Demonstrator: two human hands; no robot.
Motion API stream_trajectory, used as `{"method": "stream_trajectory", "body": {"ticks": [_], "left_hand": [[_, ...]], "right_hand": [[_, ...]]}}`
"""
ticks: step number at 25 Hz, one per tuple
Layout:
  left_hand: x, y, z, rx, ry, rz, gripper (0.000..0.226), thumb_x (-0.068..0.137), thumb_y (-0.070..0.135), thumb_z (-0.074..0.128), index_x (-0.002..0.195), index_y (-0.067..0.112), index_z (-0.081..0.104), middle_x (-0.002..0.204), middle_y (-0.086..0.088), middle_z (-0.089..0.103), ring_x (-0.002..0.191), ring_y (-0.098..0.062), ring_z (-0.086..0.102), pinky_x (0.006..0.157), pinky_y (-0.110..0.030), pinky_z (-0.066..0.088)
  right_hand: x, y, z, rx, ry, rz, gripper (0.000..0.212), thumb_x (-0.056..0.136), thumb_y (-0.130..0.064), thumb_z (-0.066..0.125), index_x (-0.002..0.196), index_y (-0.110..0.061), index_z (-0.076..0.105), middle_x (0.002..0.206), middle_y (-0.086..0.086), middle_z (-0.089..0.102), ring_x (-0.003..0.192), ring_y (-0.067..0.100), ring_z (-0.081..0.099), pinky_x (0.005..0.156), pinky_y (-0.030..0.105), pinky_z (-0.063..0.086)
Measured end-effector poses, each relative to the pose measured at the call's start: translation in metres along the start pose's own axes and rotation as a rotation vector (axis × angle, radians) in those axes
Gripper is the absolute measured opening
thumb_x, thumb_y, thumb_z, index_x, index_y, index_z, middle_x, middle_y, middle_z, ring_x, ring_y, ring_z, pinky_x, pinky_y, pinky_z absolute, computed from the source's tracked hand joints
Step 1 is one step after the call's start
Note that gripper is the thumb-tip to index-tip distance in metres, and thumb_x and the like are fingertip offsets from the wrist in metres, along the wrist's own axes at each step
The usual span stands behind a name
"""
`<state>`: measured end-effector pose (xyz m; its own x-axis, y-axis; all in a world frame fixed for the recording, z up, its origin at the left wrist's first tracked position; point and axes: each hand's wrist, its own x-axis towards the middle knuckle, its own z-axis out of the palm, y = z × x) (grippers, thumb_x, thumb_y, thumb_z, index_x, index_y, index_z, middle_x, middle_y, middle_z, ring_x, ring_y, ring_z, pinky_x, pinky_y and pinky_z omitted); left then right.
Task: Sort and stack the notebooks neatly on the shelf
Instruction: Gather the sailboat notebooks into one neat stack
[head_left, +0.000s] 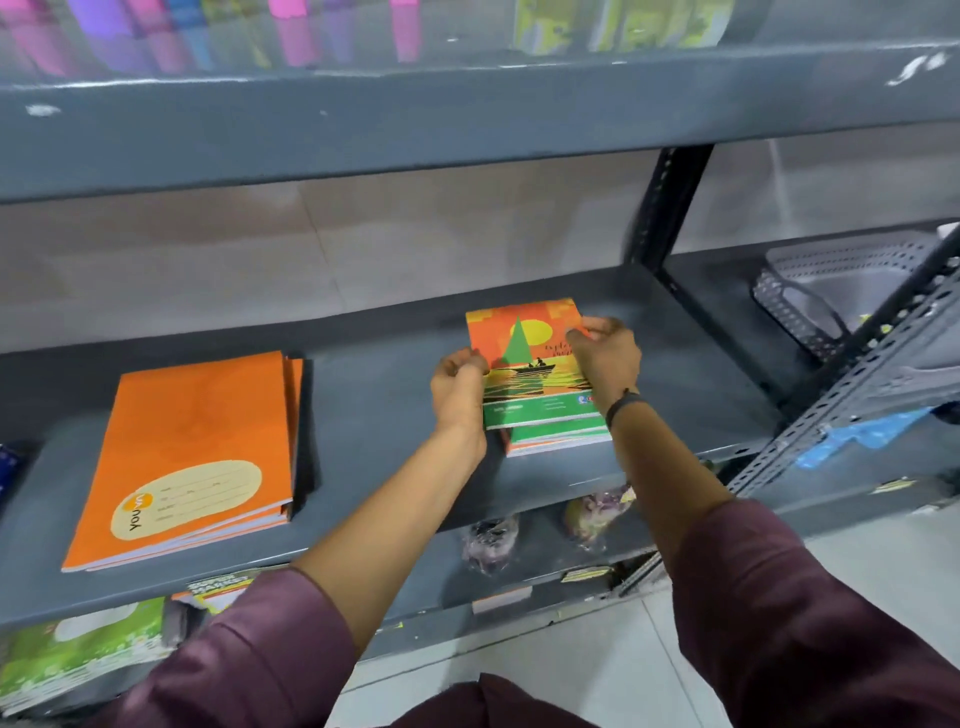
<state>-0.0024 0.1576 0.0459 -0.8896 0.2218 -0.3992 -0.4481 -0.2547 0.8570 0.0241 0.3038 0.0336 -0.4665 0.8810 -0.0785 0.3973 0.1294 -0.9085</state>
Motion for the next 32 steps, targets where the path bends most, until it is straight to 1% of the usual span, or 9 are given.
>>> {"method": "stream_trajectory", "body": {"ticks": [3,7,9,13,18,21,25,29,32], "left_hand": [[0.001,-0.014,0.014,0.084,-0.058,-0.036,0.016,0.084,0.002,0.05,0.084,0.018,0.051,0.085,-0.005,0.06,0.073,-0.018,0.058,0.061,-0.024,0.047],[0.009,-0.029,0.006,0.159,0.003,0.001,0.007,0.089,0.013,0.05,0.089,0.019,0.053,0.086,0.001,0.06,0.09,-0.02,0.053,0.063,-0.022,0.044],[0.018,-0.03,-0.004,0.128,0.06,-0.041,0.014,0.091,0.026,0.047,0.102,0.019,0.054,0.101,0.0,0.062,0.1,-0.018,0.05,0.073,-0.024,0.043],[0.035,-0.027,-0.005,0.094,-0.111,-0.189,0.067,0.092,0.054,0.026,0.146,0.013,0.019,0.156,-0.004,0.022,0.142,-0.021,0.024,0.115,-0.036,0.019],[0.032,-0.027,0.015,0.061,-0.344,-0.294,0.073,0.083,0.07,0.024,0.117,0.015,0.058,0.121,-0.014,0.064,0.097,-0.028,0.066,0.072,-0.036,0.054],[0.035,-0.029,0.014,0.149,-0.371,-0.279,0.066,0.084,0.069,0.024,0.106,0.018,0.06,0.117,-0.013,0.065,0.1,-0.03,0.064,0.077,-0.037,0.053],[0.031,-0.025,-0.004,0.549,-0.518,-0.145,0.096,0.061,0.073,0.057,0.136,0.016,0.037,0.135,0.001,0.049,0.126,-0.021,0.046,0.109,-0.034,0.033],[0.02,-0.045,-0.024,0.943,-0.584,0.062,0.096,0.061,0.01,0.084,0.137,0.011,0.026,0.136,-0.004,0.047,0.121,-0.015,0.046,0.098,-0.02,0.037],[0.021,-0.056,-0.015,1.026,-0.389,0.193,0.091,0.056,0.008,0.086,0.13,0.008,0.033,0.131,-0.009,0.054,0.117,-0.022,0.052,0.097,-0.027,0.042]], "right_hand": [[0.011,0.019,-0.01,-0.046,-0.017,0.017,0.027,0.081,-0.023,0.062,0.106,-0.014,0.069,0.109,0.012,0.072,0.106,0.029,0.064,0.09,0.03,0.048],[0.028,0.036,-0.019,0.029,-0.074,0.044,0.015,0.084,-0.033,0.061,0.078,-0.02,0.061,0.089,0.007,0.064,0.085,0.022,0.055,0.077,0.027,0.041],[0.039,0.044,-0.036,0.125,-0.126,0.133,0.029,0.088,-0.045,0.054,0.093,-0.017,0.06,0.097,0.009,0.06,0.091,0.023,0.054,0.076,0.029,0.043],[0.053,0.049,-0.049,0.41,-0.544,0.309,0.077,0.093,-0.059,0.027,0.148,-0.007,0.022,0.156,0.014,0.028,0.144,0.027,0.029,0.12,0.039,0.023],[0.041,0.033,-0.031,0.256,-0.765,0.214,0.077,0.09,-0.067,0.012,0.137,-0.015,0.044,0.145,0.014,0.048,0.131,0.032,0.047,0.115,0.047,0.031],[0.036,0.032,-0.032,0.208,-0.787,0.162,0.072,0.09,-0.066,0.012,0.122,-0.02,0.057,0.13,0.011,0.061,0.113,0.029,0.059,0.1,0.039,0.044],[0.035,0.04,-0.048,-0.041,-0.821,-0.024,0.068,0.087,-0.068,0.028,0.131,-0.022,0.053,0.132,0.004,0.061,0.119,0.024,0.058,0.102,0.041,0.045],[0.025,0.063,-0.074,-0.28,-0.929,-0.235,0.056,0.078,-0.032,0.074,0.129,-0.024,0.052,0.127,0.0,0.065,0.117,0.021,0.061,0.108,0.043,0.042],[0.014,0.067,-0.077,-0.369,-0.853,-0.281,0.064,0.067,-0.015,0.084,0.124,-0.017,0.055,0.125,0.005,0.066,0.114,0.025,0.063,0.1,0.032,0.046]]}}
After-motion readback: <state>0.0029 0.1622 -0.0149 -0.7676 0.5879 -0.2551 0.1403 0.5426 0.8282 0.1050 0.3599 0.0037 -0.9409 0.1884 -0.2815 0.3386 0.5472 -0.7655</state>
